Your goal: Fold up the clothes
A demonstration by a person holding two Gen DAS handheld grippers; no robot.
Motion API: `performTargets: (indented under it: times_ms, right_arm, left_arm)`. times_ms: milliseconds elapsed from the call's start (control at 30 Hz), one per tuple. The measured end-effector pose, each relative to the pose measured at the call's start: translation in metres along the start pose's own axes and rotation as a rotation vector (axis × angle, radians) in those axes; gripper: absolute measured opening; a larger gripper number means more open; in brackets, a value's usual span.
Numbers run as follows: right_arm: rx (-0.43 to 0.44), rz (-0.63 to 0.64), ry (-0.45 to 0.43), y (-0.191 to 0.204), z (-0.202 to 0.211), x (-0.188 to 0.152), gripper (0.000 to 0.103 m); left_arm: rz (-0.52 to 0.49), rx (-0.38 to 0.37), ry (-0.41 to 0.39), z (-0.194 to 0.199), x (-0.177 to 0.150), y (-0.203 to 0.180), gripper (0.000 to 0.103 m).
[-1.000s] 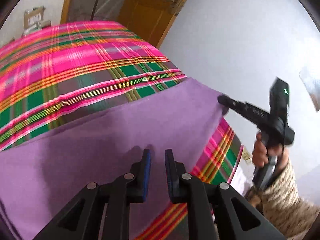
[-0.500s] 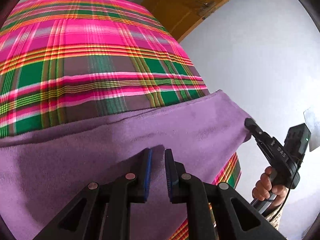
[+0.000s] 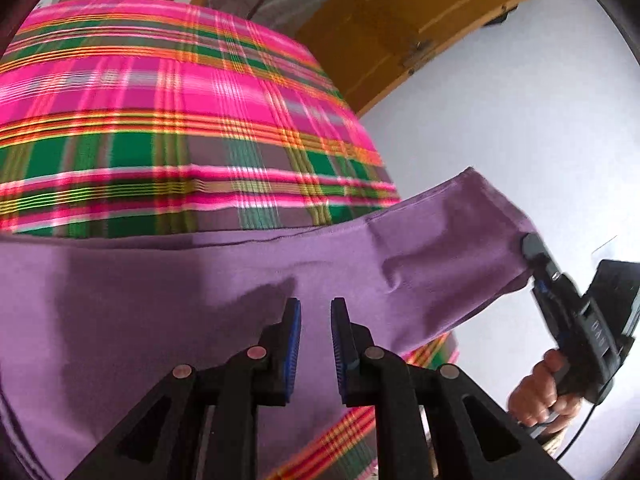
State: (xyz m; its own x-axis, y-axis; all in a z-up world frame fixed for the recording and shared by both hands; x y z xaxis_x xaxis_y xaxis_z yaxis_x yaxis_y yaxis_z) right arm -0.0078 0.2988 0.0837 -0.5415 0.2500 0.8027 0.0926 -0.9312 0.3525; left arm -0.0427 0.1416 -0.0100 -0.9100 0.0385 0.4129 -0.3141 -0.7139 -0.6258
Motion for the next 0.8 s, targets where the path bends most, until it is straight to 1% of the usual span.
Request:
performTargets:
  times_ms: [67,200,267,567,700,800]
  right_arm:
    - [0.02,0.05,0.006,0.022,-0.003,-0.001,0.01]
    - [0.065,0.122,0.022,0.061,-0.012,-0.008,0.01]
    - [0.088,0.148,0.038,0.077,-0.017,-0.014,0.01]
    - [0.152,0.261,0.116,0.135,-0.044,-0.049,0.01]
    - [0.188,0.293,0.16,0.156,-0.058,-0.067,0.01]
    - [0.212,0.329,0.192,0.173,-0.068,-0.085,0.01]
  left_arm:
    - [0.013,-0.015,-0.027,0.016,0.0,0.001,0.019]
    - [0.018,0.01,-0.075,0.042,0.002,0.012,0.021]
    - [0.035,0.006,-0.097,0.055,0.002,0.018,0.021]
    - [0.063,0.01,-0.199,0.106,-0.001,0.034,0.021]
    - [0.095,0.032,-0.256,0.124,0.001,0.047,0.021]
    - [0.104,0.066,-0.268,0.131,0.0,0.059,0.021]
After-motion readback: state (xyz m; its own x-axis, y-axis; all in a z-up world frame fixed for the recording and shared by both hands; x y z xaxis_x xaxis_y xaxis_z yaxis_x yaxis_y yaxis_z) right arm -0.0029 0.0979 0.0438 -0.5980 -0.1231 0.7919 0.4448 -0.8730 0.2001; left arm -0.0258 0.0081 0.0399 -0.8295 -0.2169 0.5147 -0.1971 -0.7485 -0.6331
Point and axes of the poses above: each gripper's, at about its wrist camera, not at the fingertips, and z roughly against the way its jaws point, y to its left, x to its top, the point moved 10 cm from there along -z, roughly the way its jaws point, and after that the axes turned 1 degree about -z, right-handed, at the moved point
